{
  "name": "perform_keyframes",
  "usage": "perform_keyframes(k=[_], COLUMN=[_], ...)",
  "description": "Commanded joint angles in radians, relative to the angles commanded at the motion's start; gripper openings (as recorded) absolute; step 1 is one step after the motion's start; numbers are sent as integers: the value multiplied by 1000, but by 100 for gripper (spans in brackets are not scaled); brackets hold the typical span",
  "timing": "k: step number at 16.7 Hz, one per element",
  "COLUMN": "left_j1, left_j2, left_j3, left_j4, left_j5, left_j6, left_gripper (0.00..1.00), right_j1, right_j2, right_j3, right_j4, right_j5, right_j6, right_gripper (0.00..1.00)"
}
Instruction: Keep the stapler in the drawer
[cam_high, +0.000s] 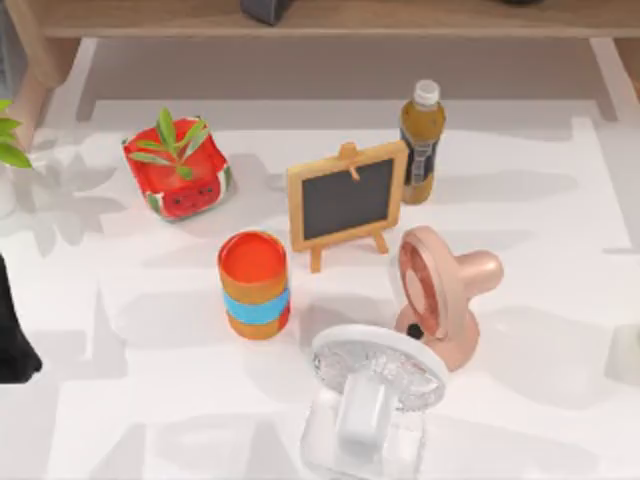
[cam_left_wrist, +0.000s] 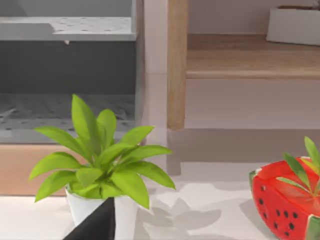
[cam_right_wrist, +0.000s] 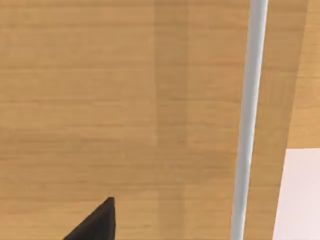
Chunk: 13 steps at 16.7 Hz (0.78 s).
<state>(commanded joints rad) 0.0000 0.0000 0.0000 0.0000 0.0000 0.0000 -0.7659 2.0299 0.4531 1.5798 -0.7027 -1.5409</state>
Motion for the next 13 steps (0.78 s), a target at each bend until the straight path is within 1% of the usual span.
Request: perform_keyframes(k=[2,8,13], left_j1=[0,0,0], left_j2=[0,0,0], left_j3=[0,0,0], left_j4=[0,0,0], left_j5=[0,0,0], left_j6=[0,0,0], left_gripper=[100,100,100], right_j1=[18,18,75], right_j2=[6,4,30], right_j3=[-19,-13,57], right_j4=[34,30,-19], right_j5=[-12,-9,45], right_j6=[-11,-10,-12], right_gripper=[100,100,100])
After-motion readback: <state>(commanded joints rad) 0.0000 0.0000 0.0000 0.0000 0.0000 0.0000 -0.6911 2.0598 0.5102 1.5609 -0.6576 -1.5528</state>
